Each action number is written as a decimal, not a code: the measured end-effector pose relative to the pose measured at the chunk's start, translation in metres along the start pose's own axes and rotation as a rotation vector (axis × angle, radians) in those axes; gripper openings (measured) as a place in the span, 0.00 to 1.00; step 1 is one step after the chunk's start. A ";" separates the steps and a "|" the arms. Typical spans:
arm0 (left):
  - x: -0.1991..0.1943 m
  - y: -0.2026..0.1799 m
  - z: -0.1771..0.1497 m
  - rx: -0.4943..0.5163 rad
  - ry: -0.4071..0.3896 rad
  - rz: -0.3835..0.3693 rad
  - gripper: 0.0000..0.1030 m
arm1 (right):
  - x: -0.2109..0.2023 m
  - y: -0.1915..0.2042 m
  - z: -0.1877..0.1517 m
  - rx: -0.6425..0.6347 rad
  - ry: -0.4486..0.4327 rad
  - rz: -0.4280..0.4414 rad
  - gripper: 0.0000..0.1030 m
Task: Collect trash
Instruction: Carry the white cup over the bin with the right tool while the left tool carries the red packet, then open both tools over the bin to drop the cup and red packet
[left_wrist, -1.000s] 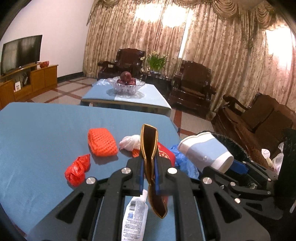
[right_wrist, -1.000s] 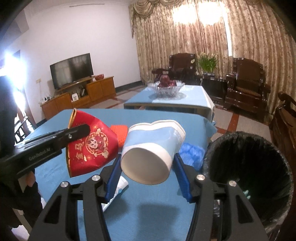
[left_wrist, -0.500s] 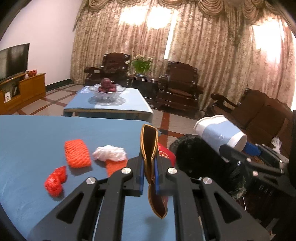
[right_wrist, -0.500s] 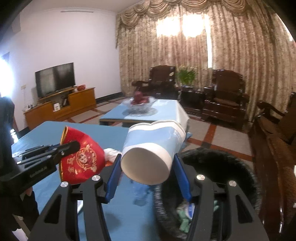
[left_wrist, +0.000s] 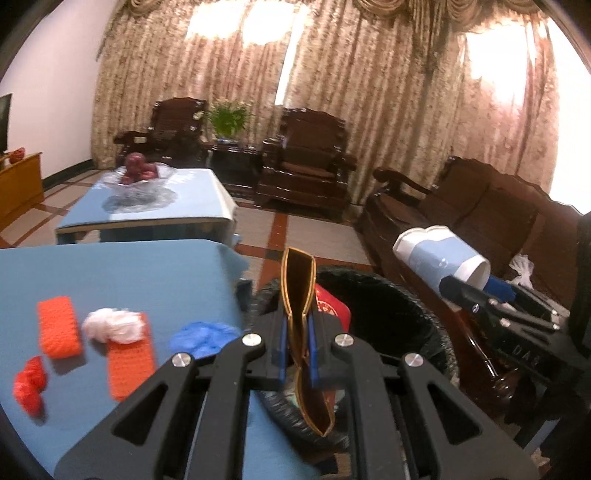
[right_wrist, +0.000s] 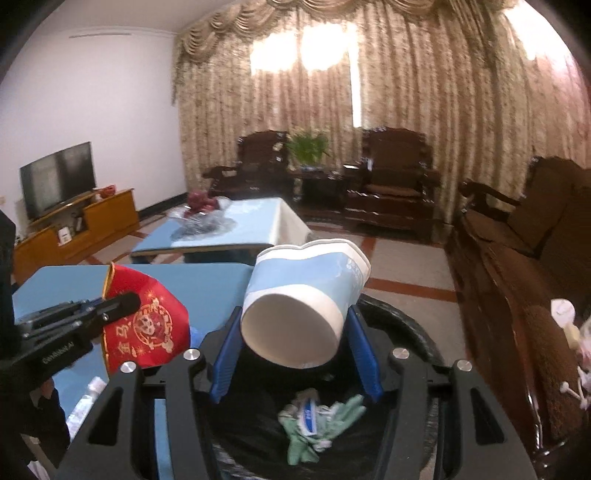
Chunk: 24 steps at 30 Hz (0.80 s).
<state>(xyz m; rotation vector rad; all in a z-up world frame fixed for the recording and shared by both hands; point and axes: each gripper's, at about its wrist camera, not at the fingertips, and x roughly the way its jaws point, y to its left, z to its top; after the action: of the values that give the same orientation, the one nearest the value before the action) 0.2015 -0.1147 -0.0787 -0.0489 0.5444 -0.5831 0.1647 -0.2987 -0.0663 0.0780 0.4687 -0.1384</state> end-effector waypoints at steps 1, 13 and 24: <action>0.007 -0.003 0.000 0.000 0.006 -0.008 0.08 | 0.003 -0.006 -0.002 0.003 0.007 -0.010 0.54; 0.085 -0.025 -0.009 -0.027 0.121 -0.091 0.45 | 0.042 -0.056 -0.036 0.022 0.096 -0.144 0.81; 0.027 0.020 -0.014 -0.024 0.058 0.036 0.80 | 0.029 -0.045 -0.043 0.086 0.086 -0.139 0.94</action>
<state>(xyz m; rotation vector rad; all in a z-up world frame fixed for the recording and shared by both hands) 0.2230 -0.1110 -0.1075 -0.0448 0.6069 -0.5446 0.1641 -0.3423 -0.1197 0.1357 0.5539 -0.2926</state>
